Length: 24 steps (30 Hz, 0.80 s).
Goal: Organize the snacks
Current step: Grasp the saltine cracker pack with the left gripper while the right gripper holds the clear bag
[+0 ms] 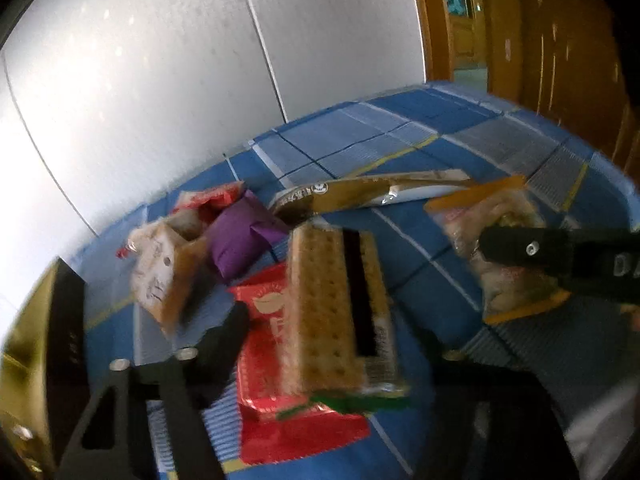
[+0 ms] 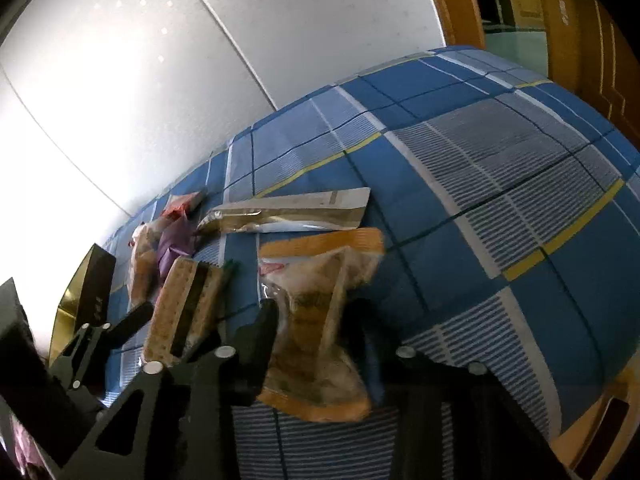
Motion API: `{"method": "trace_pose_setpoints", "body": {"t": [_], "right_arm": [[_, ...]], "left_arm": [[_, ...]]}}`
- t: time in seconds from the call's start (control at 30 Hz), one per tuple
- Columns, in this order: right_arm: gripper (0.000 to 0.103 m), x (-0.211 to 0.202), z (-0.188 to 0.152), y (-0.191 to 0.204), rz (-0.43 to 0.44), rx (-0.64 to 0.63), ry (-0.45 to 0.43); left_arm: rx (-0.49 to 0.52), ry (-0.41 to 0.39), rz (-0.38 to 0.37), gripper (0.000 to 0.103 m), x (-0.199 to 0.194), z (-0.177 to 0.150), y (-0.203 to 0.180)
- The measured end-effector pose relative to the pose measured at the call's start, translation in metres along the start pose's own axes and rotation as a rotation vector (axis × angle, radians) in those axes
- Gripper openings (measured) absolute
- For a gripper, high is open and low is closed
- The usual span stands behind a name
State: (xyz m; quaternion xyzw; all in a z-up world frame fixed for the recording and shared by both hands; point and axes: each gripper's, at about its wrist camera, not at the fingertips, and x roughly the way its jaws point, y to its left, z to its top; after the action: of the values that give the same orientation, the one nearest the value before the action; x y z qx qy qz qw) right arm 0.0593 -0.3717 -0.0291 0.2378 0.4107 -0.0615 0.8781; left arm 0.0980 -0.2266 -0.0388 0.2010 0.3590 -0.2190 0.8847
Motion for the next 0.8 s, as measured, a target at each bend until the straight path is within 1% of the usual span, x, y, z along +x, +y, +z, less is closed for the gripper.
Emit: {"method": "trace_pose_setpoints", "body": {"t": [0.03,0.07,0.2,0.33,0.57,0.73,0.8], "right_arm": [[0.036,0.000,0.000,0.001,0.001,-0.002,0.000],[0.036,0.001,0.000,0.001,0.000,-0.005,0.000],[0.034,0.002,-0.001,0.004,-0.002,-0.019,0.000],[0.034,0.003,0.000,0.005,0.001,-0.027,-0.001],[0.034,0.004,-0.001,0.005,0.004,-0.033,-0.004],[0.033,0.004,-0.001,0.006,0.001,-0.041,-0.012],[0.033,0.004,-0.001,0.007,-0.002,-0.047,-0.014]], "left_arm": [[0.014,-0.005,0.029,0.052,-0.002,-0.001,0.000],[0.025,-0.005,0.037,0.051,-0.003,-0.002,0.000],[-0.002,-0.008,-0.003,0.048,-0.009,-0.004,0.008],[-0.055,-0.025,-0.037,0.047,-0.020,-0.012,0.017],[-0.099,-0.055,-0.063,0.047,-0.034,-0.023,0.028],[-0.184,-0.087,-0.098,0.047,-0.050,-0.029,0.045],[-0.205,-0.102,-0.099,0.047,-0.058,-0.031,0.052]]}}
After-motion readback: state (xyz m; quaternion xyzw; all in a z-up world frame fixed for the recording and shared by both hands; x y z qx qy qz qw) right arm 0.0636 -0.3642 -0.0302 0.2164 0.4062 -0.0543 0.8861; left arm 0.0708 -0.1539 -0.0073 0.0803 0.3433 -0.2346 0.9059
